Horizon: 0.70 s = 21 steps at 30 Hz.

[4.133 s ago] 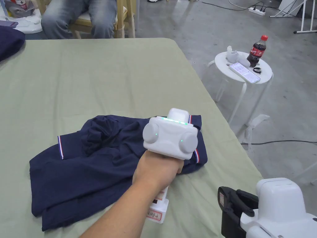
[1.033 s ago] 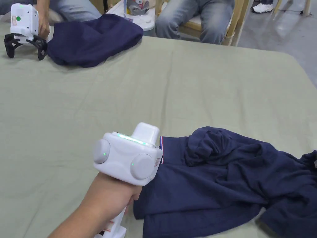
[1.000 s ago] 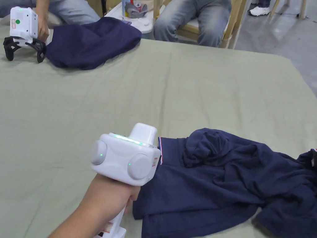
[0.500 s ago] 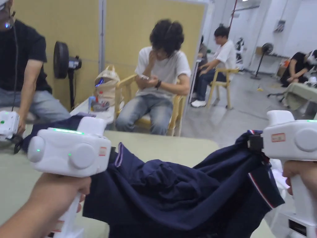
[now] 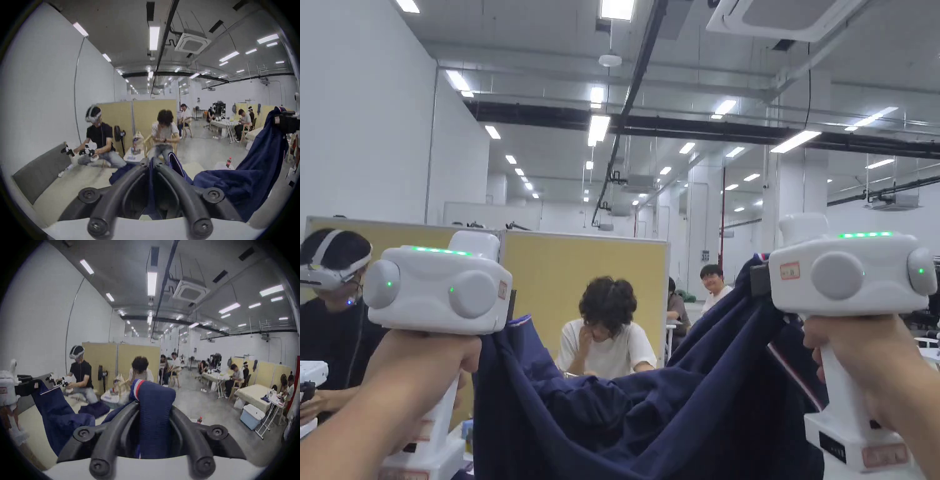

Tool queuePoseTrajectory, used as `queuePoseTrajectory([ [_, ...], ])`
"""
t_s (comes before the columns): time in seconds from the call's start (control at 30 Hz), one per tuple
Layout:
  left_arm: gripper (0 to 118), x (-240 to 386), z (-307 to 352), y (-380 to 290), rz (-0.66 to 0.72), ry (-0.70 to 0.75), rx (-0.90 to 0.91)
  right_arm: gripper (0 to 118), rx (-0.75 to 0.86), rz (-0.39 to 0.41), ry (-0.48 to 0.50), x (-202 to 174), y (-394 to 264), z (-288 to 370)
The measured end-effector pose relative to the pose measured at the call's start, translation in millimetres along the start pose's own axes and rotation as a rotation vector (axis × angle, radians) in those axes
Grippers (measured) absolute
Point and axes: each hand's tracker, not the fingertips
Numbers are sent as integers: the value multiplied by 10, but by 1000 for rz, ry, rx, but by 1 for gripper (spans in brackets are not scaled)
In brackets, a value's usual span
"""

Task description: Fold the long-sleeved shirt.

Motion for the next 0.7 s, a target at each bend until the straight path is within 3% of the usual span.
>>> queuePoseTrajectory([
  [0.33,0,-263,238,953,36,50,146,13,125,12,-54,-111,1008,260],
  [0.7,0,-163,-476,1393,34,49,210,13,154,58,-67,-304,1456,-640],
])
